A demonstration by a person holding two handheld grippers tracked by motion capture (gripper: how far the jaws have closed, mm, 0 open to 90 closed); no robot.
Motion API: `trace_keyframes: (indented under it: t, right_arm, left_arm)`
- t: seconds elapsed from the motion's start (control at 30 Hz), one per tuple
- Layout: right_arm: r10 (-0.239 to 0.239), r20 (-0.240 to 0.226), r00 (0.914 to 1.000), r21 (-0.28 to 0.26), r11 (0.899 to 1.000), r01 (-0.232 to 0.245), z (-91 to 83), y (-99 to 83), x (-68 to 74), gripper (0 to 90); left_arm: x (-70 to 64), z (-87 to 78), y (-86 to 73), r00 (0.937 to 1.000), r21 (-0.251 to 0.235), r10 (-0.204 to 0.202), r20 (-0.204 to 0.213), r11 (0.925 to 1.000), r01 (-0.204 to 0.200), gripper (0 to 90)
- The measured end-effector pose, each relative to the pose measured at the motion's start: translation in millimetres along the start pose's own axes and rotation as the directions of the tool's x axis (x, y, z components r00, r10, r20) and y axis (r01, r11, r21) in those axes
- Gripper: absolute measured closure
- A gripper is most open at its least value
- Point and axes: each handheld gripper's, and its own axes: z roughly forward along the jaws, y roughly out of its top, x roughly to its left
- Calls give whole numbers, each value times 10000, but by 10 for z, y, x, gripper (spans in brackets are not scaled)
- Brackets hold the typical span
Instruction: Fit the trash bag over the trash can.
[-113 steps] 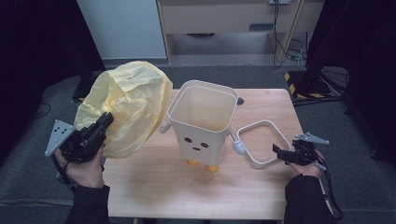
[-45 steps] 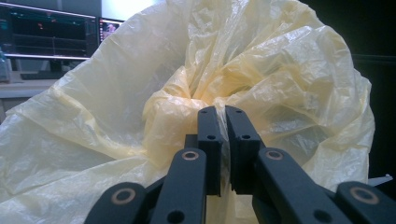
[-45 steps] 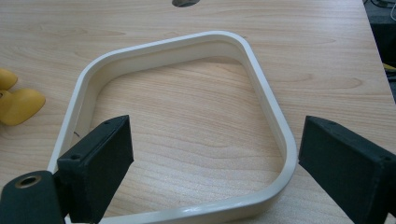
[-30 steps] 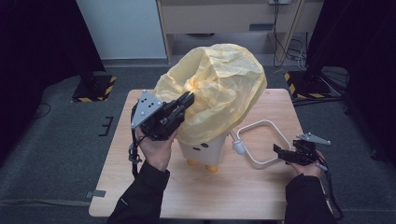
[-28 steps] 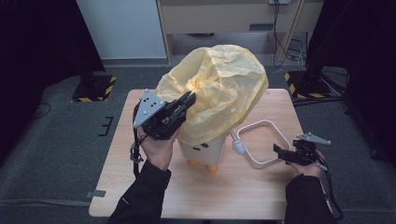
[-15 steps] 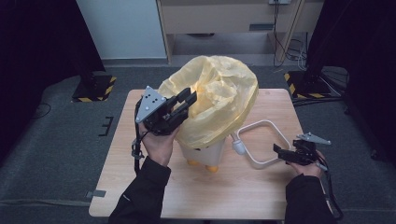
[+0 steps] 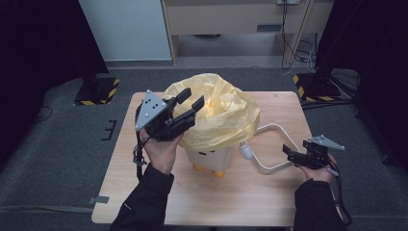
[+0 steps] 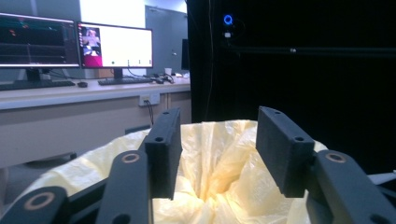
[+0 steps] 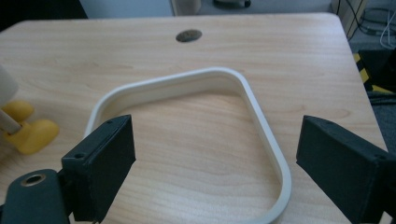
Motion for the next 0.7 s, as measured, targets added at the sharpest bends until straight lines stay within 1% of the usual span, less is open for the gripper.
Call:
trace_keyframes:
  t: [0.03,0.1,0.17,0.2,0.27,0.33,0.37,0.4,0.47,0.5,0.53,0.6,0.63,0.7]
  right_arm:
    - [-87,9,10000,-159,9998,87,-7,9,-1,122]
    - [-72,75,9999,-389,9992,75,-27,33,7,125]
    - [-64,164,9998,-615,9981,74,-48,50,4,133]
    - [48,210,9998,-681,9977,-33,-61,61,9,137]
    - [111,217,9997,-868,9962,-92,-77,76,16,141]
    - [158,229,9996,-994,9950,-134,-90,93,31,145]
    - [113,232,9997,-1070,9942,-87,-91,101,38,146]
    - [89,247,9997,-1030,9947,-63,-98,115,48,146]
    - [76,195,9998,-1190,9929,-52,-102,138,65,147]
    - [151,180,9997,-1267,9919,-127,-113,156,78,147]
    - [202,177,9996,-1389,9902,-176,-123,178,89,148]
    - [234,188,9996,-1675,9857,-199,-147,231,104,148]
    - [292,214,9993,-1835,9827,-248,-163,258,117,148]
    - [380,150,9992,-2106,9770,-340,-197,324,145,147]
  left_arm:
    - [20,-28,12,10000,-96,-1,-61,10000,1,472]
    - [73,-95,31,9999,-213,-51,-134,9998,48,458]
    - [149,-173,39,9993,-314,-128,-349,9994,117,453]
    - [200,-217,40,9988,-328,-143,-468,9994,128,449]
    - [310,-304,29,9962,-434,-249,-834,9988,213,436]
    - [446,-385,3,9916,-561,-570,-1165,9971,507,422]
    - [519,-421,-15,9882,-585,-683,-1369,9964,608,418]
    - [591,-455,-36,9838,-579,-769,-1617,9960,683,418]
    - [737,-512,-88,9742,-585,-989,-2029,9943,888,419]
    - [802,-528,-117,9682,-584,-1103,-2246,9933,997,421]
    - [849,-540,-149,9597,-432,-1340,-2471,9909,1272,420]
    - [945,-517,-201,9515,-311,-1444,-2718,9895,1413,417]
    - [979,-489,-225,9482,-230,-1392,-2855,9901,1385,411]
    - [1028,-403,-274,9436,22,-1332,-3032,9901,1405,395]
